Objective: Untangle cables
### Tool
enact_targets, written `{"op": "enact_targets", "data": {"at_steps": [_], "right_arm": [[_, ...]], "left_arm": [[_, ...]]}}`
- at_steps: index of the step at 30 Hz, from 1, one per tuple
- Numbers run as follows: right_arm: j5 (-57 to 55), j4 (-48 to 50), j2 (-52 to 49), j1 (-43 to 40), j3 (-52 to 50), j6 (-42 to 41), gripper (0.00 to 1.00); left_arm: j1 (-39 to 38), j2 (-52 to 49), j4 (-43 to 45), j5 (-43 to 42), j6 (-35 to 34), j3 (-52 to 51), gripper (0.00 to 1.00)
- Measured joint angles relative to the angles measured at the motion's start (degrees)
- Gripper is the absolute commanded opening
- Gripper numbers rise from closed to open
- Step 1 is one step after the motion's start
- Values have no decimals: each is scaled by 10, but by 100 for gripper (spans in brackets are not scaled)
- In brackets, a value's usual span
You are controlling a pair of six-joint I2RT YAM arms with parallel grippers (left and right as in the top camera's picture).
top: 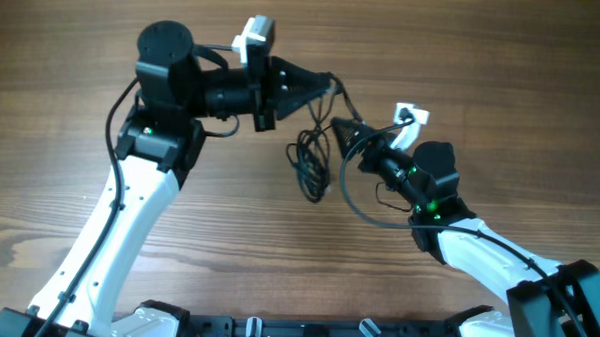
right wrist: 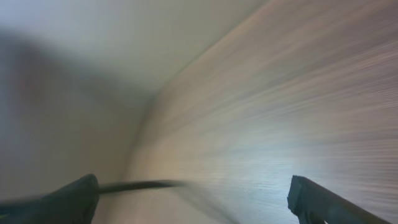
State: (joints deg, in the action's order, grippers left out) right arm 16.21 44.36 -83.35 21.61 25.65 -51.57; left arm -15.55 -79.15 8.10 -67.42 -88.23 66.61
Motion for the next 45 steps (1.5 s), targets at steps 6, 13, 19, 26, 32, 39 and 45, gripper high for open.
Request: {"op": "enact_targets", "data": {"at_steps": [6, 13, 19, 26, 32, 39, 45], "right_arm": [[-150, -76, -1, -98, 0, -47, 100], [190, -79, -1, -214, 0, -16, 100], [490, 30, -1, -214, 0, -8, 100], [530, 174, -3, -167, -1, -10, 100], [405, 134, -3, -64, -1, 118, 100], [278, -51, -3, -10, 53, 247, 100], [113, -250, -4, 108, 127, 417, 100]], "left_arm": [[-31, 2, 127, -11, -64, -2, 4], [-12, 2, 97, 31, -31, -2, 4], [-10, 2, -35, 194, -16, 0, 4], [-10, 2, -231, 396, -15, 1, 4], [-9, 2, -277, 450, -15, 1, 4], [30, 2, -317, 397, -15, 1, 4], [37, 2, -317, 350, -15, 1, 4]]}}
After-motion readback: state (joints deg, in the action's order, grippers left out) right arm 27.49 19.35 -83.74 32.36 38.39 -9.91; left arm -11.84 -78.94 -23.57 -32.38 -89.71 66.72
